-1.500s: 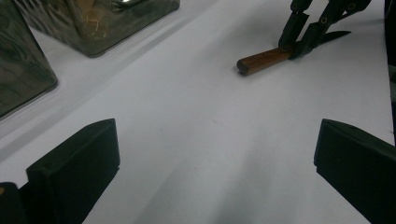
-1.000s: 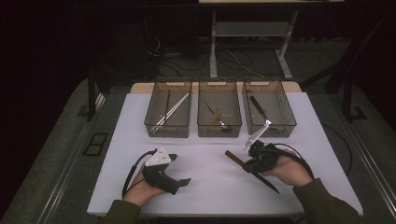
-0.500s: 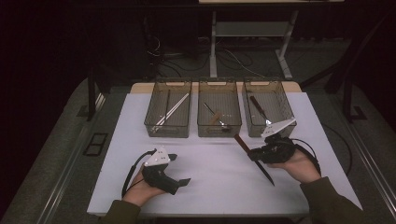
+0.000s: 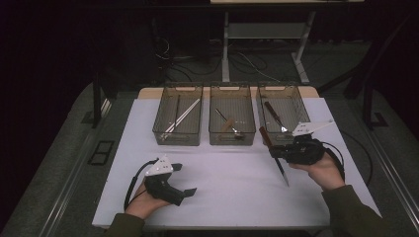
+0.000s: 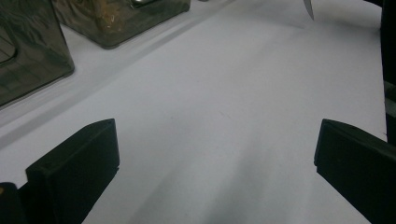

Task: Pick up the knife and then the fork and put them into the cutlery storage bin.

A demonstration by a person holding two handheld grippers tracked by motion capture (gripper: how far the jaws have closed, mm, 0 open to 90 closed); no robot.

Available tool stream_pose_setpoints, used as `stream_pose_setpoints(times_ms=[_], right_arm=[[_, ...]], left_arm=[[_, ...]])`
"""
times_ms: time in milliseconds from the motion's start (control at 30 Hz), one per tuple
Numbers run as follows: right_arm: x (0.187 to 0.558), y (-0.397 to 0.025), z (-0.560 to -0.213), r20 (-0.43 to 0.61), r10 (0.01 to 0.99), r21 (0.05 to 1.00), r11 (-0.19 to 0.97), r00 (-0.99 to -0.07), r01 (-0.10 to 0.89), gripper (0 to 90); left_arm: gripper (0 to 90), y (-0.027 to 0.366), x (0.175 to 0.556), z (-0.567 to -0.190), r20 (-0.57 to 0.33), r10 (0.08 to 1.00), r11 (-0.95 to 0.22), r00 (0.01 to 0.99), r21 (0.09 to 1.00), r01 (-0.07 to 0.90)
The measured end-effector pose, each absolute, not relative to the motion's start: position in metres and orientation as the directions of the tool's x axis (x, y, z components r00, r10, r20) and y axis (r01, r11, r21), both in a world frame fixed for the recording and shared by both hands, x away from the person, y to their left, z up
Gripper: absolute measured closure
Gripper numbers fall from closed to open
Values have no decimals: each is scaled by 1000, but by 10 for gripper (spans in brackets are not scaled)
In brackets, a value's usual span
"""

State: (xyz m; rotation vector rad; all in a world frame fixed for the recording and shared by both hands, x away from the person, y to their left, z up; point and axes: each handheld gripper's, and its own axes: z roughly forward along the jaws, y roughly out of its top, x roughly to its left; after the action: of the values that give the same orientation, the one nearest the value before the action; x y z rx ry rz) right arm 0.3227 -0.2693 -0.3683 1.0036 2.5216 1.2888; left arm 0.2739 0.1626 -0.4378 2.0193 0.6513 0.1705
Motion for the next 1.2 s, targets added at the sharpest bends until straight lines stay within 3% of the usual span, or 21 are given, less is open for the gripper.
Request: stream_pose_setpoints(times_ms=[500, 1200], right_arm=[[333, -291, -358, 187, 664, 822, 297, -724, 485, 767], [375, -311, -315, 138, 766, 873, 205, -628, 442, 766]], left_arm=[[0, 159, 275, -439, -139, 509, -397, 849, 837, 375], [0, 159, 275, -439, -141, 506, -396, 851, 838, 375]])
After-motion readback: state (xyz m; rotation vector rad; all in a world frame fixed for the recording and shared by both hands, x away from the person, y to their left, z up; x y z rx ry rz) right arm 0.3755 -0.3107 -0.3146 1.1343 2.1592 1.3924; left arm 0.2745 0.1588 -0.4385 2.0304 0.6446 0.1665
